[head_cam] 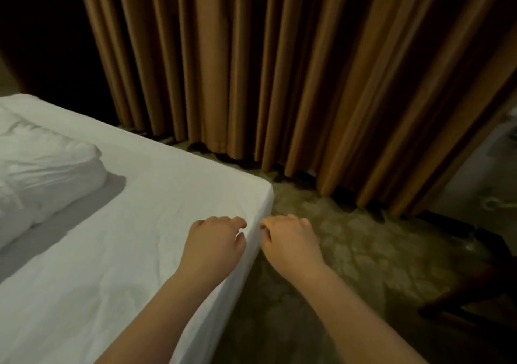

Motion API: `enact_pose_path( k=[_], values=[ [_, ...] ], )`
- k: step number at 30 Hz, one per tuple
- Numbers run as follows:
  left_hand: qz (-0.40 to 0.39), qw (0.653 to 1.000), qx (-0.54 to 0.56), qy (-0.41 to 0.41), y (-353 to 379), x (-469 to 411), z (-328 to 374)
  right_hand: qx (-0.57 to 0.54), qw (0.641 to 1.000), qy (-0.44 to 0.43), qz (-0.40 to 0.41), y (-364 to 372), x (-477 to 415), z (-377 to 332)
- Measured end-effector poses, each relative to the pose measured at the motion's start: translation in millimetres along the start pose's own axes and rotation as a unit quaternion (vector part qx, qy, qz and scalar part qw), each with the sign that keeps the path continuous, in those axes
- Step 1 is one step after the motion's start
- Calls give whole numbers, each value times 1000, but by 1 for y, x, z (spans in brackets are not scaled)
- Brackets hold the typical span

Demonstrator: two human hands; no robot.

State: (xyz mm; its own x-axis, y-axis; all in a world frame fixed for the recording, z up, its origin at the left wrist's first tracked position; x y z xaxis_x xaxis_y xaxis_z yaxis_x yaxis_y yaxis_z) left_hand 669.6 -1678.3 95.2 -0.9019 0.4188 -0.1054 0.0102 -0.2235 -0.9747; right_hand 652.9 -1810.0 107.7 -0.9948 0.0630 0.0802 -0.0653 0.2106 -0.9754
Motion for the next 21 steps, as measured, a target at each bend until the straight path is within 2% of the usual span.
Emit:
enact_pose_path(
  k=[7,15,21],
  values=[
    [80,994,-2,-75,-4,-183,-24,40,993,-106,23,-36,-182,38],
    [84,989,15,-121,12,-405,-54,29,989,-143,20,-85,-409,93],
    [96,975,-19,-200,24,-522,-122,17,974,-226,19,-85,-578,78]
  ],
)
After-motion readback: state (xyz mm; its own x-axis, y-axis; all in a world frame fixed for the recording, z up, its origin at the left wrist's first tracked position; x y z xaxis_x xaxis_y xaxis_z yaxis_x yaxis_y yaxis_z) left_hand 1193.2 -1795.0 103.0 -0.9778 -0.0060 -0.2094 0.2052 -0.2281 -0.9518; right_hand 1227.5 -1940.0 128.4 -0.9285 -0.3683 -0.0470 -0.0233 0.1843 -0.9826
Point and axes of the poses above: each hand's wrist, its own x-axis away from the middle knuckle, its own y-axis out of the palm, z = x × y, the point moved 2 cm from there along -x, towards the middle knuckle, and after that the axes turned 7 degrees about y, right-handed, at the moved point
